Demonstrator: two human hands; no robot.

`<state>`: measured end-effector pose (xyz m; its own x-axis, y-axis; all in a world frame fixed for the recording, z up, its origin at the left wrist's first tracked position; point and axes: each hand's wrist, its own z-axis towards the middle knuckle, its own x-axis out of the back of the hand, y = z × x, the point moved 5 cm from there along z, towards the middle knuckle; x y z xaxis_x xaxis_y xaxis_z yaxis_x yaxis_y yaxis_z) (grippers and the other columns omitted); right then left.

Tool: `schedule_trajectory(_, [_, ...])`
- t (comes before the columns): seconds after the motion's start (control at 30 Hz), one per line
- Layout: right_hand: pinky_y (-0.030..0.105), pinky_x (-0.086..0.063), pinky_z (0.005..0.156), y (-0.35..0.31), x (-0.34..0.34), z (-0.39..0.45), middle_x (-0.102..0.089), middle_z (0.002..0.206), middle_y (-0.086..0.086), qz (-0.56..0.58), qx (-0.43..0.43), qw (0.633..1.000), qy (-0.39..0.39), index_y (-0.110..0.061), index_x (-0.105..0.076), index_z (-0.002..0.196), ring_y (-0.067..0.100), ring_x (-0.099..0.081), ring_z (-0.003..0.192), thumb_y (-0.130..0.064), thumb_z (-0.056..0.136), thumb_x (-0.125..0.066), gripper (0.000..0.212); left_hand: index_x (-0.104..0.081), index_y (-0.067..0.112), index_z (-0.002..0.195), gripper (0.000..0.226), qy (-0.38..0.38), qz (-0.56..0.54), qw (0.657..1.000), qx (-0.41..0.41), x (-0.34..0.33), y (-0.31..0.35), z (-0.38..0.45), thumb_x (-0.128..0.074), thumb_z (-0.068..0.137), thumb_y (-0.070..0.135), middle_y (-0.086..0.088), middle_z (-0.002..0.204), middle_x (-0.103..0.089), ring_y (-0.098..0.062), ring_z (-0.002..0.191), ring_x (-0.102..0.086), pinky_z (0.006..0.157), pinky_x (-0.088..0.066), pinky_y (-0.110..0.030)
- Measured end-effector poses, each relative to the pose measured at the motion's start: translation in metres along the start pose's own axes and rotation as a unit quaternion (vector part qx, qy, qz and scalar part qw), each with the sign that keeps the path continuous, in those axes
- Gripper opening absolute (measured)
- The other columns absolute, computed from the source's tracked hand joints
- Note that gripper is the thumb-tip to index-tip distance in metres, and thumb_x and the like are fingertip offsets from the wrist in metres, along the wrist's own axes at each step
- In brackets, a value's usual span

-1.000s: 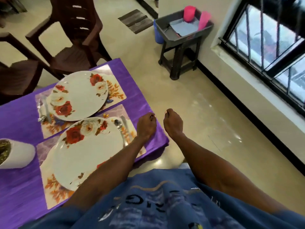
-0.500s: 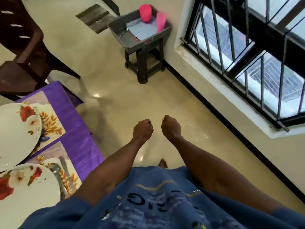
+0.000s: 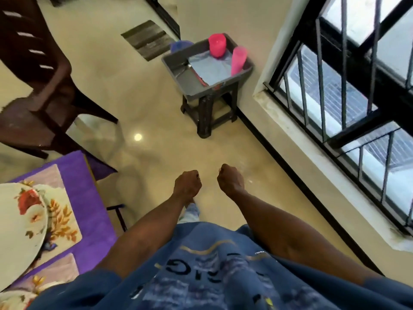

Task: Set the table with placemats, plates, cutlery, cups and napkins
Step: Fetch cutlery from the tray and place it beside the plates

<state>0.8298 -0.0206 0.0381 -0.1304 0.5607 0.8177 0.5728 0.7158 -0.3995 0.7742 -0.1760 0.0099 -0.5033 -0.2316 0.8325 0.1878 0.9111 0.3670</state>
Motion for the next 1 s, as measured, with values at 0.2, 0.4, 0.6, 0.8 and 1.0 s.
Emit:
schedule_trajectory(0.2, [0.035,-0.05,0.075,-0.098,0.021,0.115,-0.066,0.107,0.011,0.036,-0.005,0.999,0.004,-0.011,-0.063,0.11,0.03,-0.063,0.093,-0.021,0.095,-0.046,0.024,-0.067,0.011,0.104,0.023,0.024,0.022,0.999,0.013,0.098,-0.056,0.118,-0.049,0.094,0.02,-0.015,0.106,-0.069,-0.036,0.096,-0.064,0.076,-0.049,-0.035])
schedule_trajectory(0.4, [0.038,-0.054,0.078,-0.178,0.037,0.211,-0.069,0.105,0.015,0.109,-0.028,0.994,0.013,-0.01,-0.063,0.103,0.034,-0.065,0.092,-0.015,0.094,-0.048,0.019,-0.065,0.011,0.105,0.025,-0.012,0.051,0.998,0.037,0.155,-0.084,0.215,-0.044,0.094,0.019,-0.012,0.107,-0.068,-0.033,0.095,-0.064,0.079,-0.05,-0.035])
schedule_trajectory(0.6, [0.036,-0.05,0.079,-0.206,0.043,0.315,-0.068,0.106,0.014,0.143,-0.097,0.985,-0.002,-0.009,-0.064,0.104,0.033,-0.063,0.097,-0.014,0.09,-0.048,0.022,-0.067,0.011,0.104,0.024,-0.022,0.043,0.999,0.019,0.183,-0.084,0.32,-0.048,0.093,0.019,-0.011,0.106,-0.069,-0.031,0.095,-0.065,0.078,-0.051,-0.033])
schedule_trajectory(0.8, [0.037,-0.051,0.081,-0.239,0.078,0.434,-0.067,0.109,0.016,0.173,-0.127,0.977,0.016,-0.007,-0.063,0.104,0.034,-0.063,0.1,-0.014,0.092,-0.047,0.021,-0.066,0.01,0.107,0.024,-0.035,0.039,0.999,0.016,0.241,-0.077,0.435,-0.047,0.094,0.018,-0.012,0.107,-0.069,-0.03,0.096,-0.064,0.079,-0.053,-0.036])
schedule_trajectory(1.0, [0.037,-0.049,0.083,-0.273,0.112,0.519,-0.065,0.112,0.018,0.235,-0.146,0.96,0.036,-0.003,-0.062,0.106,0.033,-0.061,0.104,-0.007,0.091,-0.047,0.021,-0.066,0.008,0.097,0.017,-0.041,-0.007,0.999,0.001,0.302,-0.061,0.551,-0.052,0.09,0.014,-0.015,0.105,-0.069,-0.035,0.098,-0.062,0.077,-0.049,-0.037])
